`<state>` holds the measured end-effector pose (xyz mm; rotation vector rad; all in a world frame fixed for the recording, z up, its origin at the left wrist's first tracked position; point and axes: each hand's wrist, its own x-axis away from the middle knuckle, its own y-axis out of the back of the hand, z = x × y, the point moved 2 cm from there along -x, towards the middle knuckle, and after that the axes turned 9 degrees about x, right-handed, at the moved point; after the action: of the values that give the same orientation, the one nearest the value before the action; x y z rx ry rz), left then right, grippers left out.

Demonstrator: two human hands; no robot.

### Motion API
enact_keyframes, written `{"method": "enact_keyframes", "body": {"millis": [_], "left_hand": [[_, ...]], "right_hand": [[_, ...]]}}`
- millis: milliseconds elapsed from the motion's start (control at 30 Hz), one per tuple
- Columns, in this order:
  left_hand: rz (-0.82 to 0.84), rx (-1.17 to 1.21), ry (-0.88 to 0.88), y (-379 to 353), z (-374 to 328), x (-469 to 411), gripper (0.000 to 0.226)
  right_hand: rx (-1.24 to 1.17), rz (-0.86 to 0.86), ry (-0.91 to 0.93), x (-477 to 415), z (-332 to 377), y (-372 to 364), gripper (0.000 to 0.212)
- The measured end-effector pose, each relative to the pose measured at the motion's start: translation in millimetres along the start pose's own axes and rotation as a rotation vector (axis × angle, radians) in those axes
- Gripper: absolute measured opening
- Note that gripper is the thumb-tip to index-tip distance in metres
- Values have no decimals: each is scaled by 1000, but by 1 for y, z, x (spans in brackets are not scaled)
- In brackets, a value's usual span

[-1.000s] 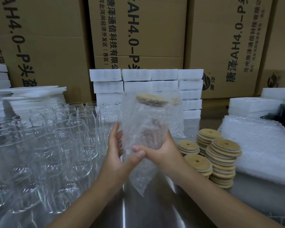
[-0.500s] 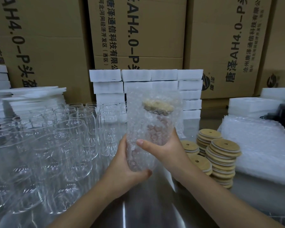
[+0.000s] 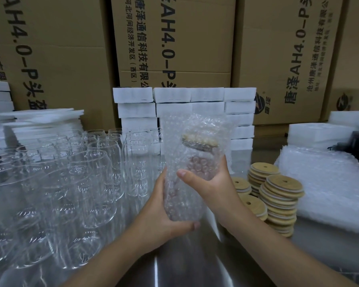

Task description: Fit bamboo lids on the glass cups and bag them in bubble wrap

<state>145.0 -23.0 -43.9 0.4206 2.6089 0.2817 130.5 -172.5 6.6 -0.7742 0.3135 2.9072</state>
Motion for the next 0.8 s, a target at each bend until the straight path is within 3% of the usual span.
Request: {"method": "enact_keyframes", "body": {"millis": [100,200,300,367,467,533,633,800], "left_hand": [[-48,47,11,1,0,-2,127],[-117,23,-10,1,2,-1,121],[-171,44,4,1,3,-2,121],[-172,73,12,2,0,-3,130],[-197,-1,-71,5,-6,-5,116],[-221,-87,-106,7,-9,-5,109],[-147,-244,-137,6,-11,-5,116],[85,-442,-138,-3,-3,0,89]], "right_hand": [[-35,37,17,1,-1,-3,70],[-31,53,34,2,0,-5,69],[119,29,47,4,4,-7,73],[274,24,69,5,11,-10,87],[455,40,180,-1,27,-15,108],[525,48,233,-11,37,-14,101],[595,-70,200,-41,43,1,87],[806,-256,13,-100,32,52,78]]}}
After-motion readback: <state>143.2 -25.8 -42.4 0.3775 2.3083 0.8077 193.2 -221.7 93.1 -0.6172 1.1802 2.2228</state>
